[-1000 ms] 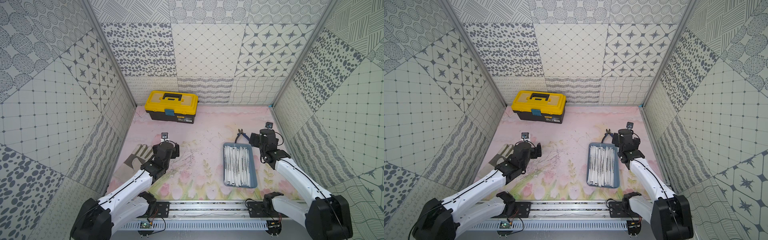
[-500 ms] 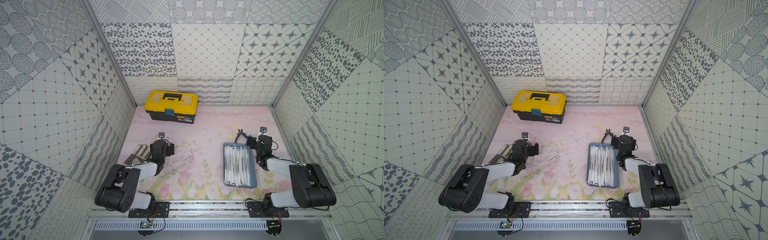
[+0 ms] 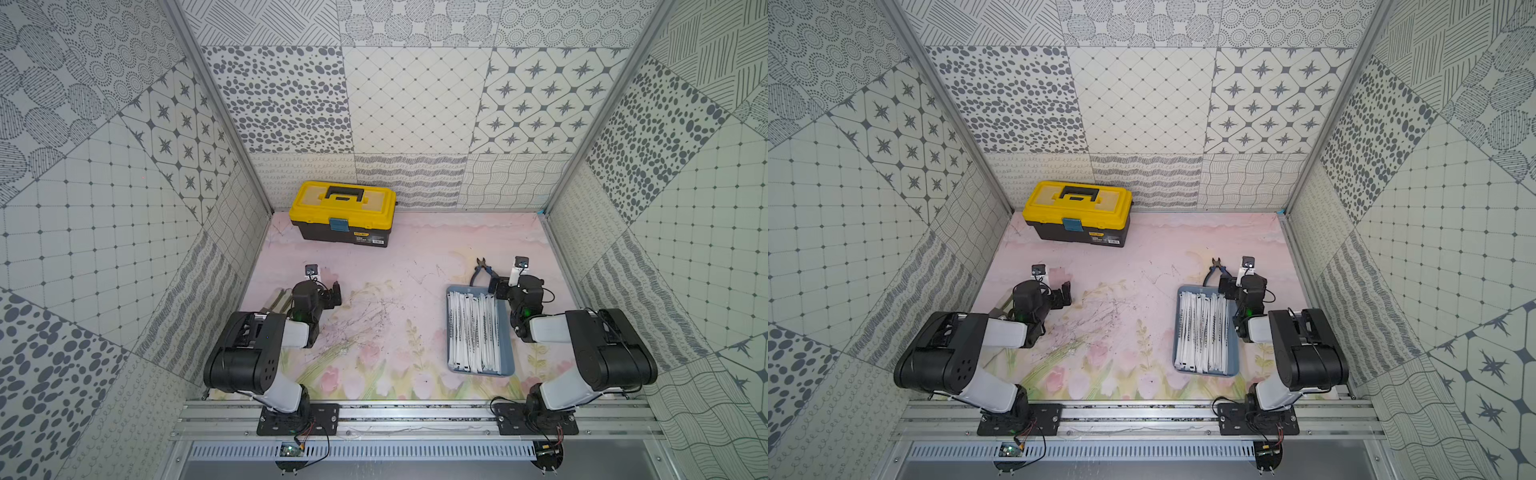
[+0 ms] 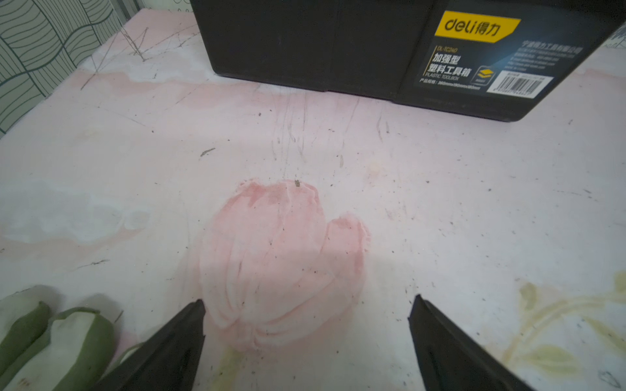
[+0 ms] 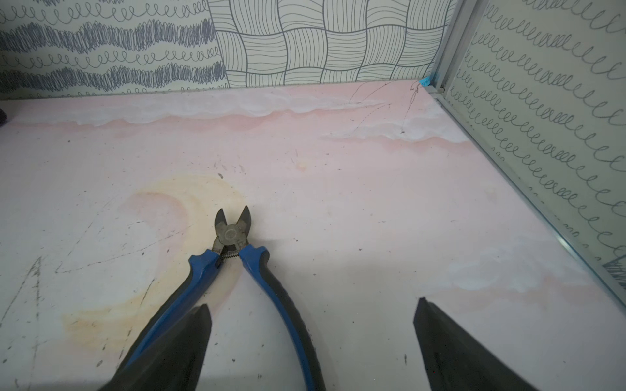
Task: Put the straws into the storage box
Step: Reset both arms
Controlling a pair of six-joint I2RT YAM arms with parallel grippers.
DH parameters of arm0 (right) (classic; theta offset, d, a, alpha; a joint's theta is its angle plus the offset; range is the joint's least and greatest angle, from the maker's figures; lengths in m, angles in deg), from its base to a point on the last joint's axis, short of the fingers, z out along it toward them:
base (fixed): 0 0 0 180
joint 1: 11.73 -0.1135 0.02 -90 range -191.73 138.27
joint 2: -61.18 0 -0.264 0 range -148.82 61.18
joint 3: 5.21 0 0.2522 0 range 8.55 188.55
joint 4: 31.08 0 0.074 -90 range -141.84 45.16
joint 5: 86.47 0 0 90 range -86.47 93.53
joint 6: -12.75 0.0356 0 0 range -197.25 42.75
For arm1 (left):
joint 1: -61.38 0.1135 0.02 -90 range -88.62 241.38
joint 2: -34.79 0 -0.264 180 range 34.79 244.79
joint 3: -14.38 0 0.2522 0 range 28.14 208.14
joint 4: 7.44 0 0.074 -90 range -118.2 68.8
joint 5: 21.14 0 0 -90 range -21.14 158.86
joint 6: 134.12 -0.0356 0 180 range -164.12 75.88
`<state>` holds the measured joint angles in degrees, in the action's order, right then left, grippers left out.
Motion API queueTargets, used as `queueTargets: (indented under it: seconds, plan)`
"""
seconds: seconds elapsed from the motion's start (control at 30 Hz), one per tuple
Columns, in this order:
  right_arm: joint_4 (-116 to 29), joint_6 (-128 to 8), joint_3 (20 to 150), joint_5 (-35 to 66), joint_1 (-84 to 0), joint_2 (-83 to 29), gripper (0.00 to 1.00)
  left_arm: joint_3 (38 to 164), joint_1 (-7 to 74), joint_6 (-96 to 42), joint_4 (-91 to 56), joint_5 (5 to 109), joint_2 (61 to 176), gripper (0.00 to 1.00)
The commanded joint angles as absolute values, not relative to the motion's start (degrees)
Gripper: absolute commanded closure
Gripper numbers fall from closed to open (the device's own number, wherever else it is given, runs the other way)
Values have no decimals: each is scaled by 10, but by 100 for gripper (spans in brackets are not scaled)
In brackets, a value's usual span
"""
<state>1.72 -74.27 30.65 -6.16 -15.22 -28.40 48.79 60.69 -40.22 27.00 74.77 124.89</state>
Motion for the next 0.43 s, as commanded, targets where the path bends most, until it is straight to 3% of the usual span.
queueTargets:
  seconds: [0.0, 0.17, 0.3, 0.4]
  plan:
    - [50, -736, 310, -70, -150, -277, 1, 494, 614, -387, 328, 715, 1253, 1]
    - [49, -735, 309, -70, -150, -277, 1, 515, 610, -412, 284, 666, 1252, 1]
    - [50, -735, 310, -70, -149, -277, 1, 508, 582, -428, 302, 729, 1254, 2]
    - [50, -735, 309, -70, -149, -277, 1, 474, 581, -432, 368, 716, 1252, 2]
